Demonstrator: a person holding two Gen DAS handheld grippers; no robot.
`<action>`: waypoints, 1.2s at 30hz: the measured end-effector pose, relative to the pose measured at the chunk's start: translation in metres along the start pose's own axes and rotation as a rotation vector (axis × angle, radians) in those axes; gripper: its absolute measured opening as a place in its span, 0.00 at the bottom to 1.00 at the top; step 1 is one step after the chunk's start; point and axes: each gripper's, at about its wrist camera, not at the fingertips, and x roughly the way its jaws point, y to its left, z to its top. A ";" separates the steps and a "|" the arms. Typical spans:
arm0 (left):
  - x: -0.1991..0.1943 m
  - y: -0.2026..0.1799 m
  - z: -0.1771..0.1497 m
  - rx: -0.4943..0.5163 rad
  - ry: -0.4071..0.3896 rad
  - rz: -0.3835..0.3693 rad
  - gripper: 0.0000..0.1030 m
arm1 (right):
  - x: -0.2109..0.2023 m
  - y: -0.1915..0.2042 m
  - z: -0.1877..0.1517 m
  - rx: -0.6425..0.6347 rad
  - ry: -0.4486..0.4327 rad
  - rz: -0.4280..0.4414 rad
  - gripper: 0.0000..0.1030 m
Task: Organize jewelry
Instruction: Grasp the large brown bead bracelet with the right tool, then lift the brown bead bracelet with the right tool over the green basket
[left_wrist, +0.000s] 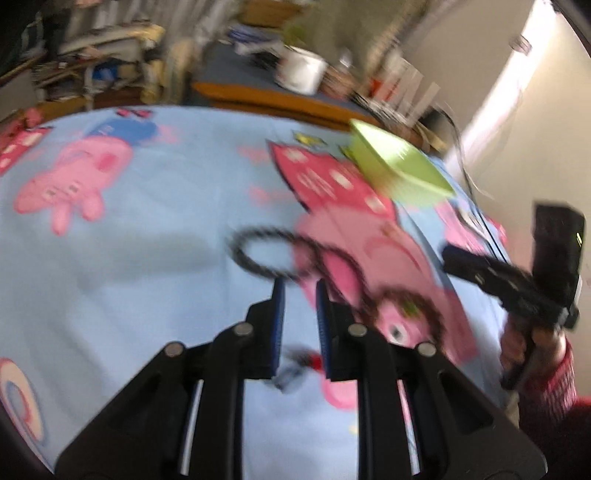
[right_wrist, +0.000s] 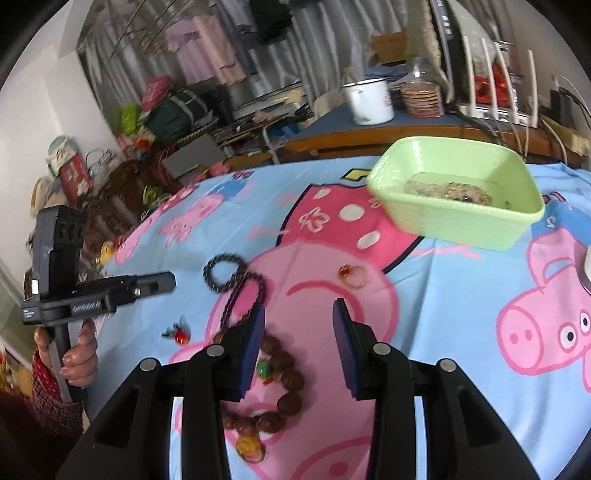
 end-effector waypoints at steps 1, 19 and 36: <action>0.004 -0.009 -0.005 0.014 0.023 -0.024 0.15 | 0.000 0.001 -0.002 -0.009 0.009 -0.001 0.06; 0.051 -0.061 -0.021 0.118 0.091 0.039 0.14 | 0.013 0.012 -0.037 -0.113 0.129 -0.021 0.00; 0.015 -0.081 0.015 0.158 -0.036 0.015 0.14 | -0.026 0.018 -0.004 -0.140 -0.031 -0.057 0.00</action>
